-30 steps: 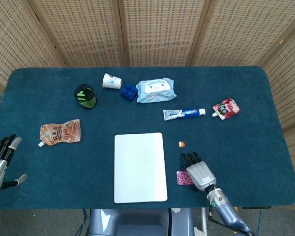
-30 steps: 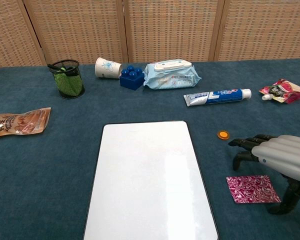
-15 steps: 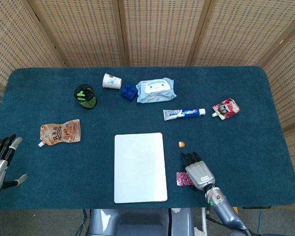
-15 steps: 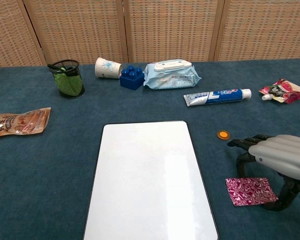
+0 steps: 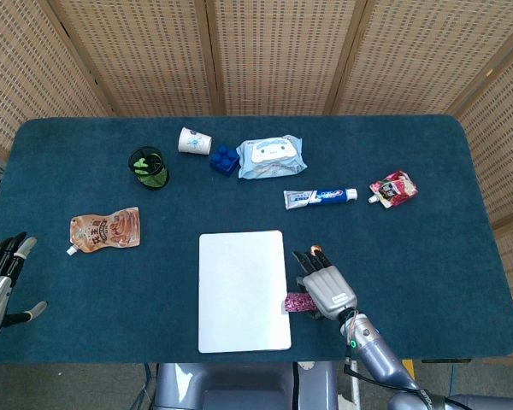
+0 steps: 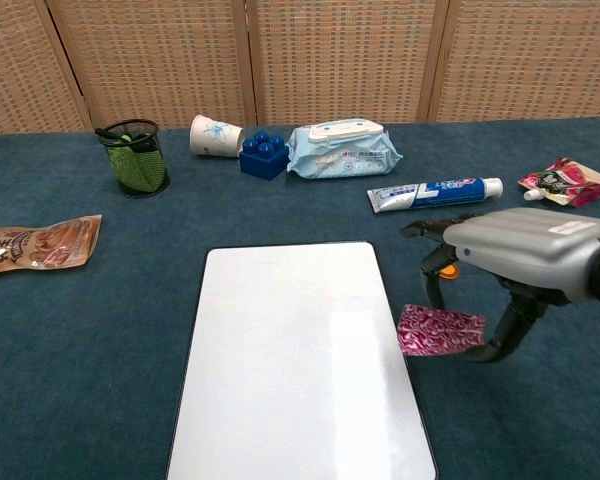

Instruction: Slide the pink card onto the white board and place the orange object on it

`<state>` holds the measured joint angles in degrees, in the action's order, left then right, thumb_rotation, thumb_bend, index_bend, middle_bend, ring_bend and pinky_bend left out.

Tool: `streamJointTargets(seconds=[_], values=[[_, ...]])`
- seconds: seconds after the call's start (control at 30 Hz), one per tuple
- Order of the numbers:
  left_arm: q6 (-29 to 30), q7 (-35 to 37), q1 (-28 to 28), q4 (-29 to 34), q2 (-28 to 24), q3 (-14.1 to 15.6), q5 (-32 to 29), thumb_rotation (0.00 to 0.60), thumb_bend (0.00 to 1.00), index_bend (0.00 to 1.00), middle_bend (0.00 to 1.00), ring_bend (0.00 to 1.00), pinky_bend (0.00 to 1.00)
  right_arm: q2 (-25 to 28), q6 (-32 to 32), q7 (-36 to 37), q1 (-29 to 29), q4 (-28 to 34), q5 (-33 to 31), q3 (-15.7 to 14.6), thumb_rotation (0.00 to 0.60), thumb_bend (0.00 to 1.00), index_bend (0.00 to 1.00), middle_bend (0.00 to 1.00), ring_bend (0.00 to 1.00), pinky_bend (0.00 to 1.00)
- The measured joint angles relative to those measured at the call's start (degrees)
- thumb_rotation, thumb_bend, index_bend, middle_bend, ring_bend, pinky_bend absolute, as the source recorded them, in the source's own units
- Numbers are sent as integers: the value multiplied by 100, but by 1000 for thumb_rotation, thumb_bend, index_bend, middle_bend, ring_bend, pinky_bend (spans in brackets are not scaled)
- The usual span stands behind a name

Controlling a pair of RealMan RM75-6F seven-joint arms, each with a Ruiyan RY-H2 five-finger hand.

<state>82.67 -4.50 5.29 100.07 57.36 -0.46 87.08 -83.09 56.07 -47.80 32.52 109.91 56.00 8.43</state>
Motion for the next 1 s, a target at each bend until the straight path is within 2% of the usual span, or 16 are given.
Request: streamJointTargets(seconds=[0.2,0.3,0.33,0.37,0.43,0.5,0.53,0.67,0.83,0.87,1.0], values=[[-122,104,53,-31,-26,-54,-163,600,0,0,0,0,0,-302,80,-608,631,136,-899,349,600,260,485,0,0,0],[-165,119,76,-47,-32,-91,-256,600,0,0,0,0,0,-665,185,-997,1058,45,-1411,501,600,260,484,0,0,0],[-176,126,82,-51,-33,-100,-275,600,0,0,0,0,0,-847,245,-1146,1227,-34,-1600,552,600,258,456,0,0,0],[-190,132,89,-55,-33,-106,-291,600,0,0,0,0,0,-988,295,-1247,1351,-106,-1729,589,600,245,413,0,0,0],[-247,153,110,-68,-35,-117,-339,600,0,0,0,0,0,-1320,410,-1435,1637,-309,-2006,671,600,140,196,0,0,0],[-321,195,139,-87,-42,-132,-400,600,0,0,0,0,0,-1584,508,-1567,1852,-513,-2237,741,600,40,48,0,0,0],[-346,223,151,-97,-47,-141,-426,600,0,0,0,0,0,-1732,575,-1647,1981,-654,-2388,784,600,14,10,0,0,0],[-417,335,182,-139,-75,-169,-505,600,0,0,0,0,0,-1987,809,-1875,2289,-966,-2772,885,600,2,0,0,0,0],[-494,386,217,-169,-90,-171,-535,600,0,0,0,0,0,-1841,993,-1947,2367,-906,-2876,897,600,37,5,0,0,0],[-502,384,221,-170,-89,-169,-536,600,0,0,0,0,0,-1783,1011,-1938,2361,-870,-2865,893,600,55,21,0,0,0],[-545,339,245,-169,-75,-163,-545,600,0,0,0,0,0,-1445,1060,-1838,2280,-752,-2685,830,600,170,193,0,0,0]])
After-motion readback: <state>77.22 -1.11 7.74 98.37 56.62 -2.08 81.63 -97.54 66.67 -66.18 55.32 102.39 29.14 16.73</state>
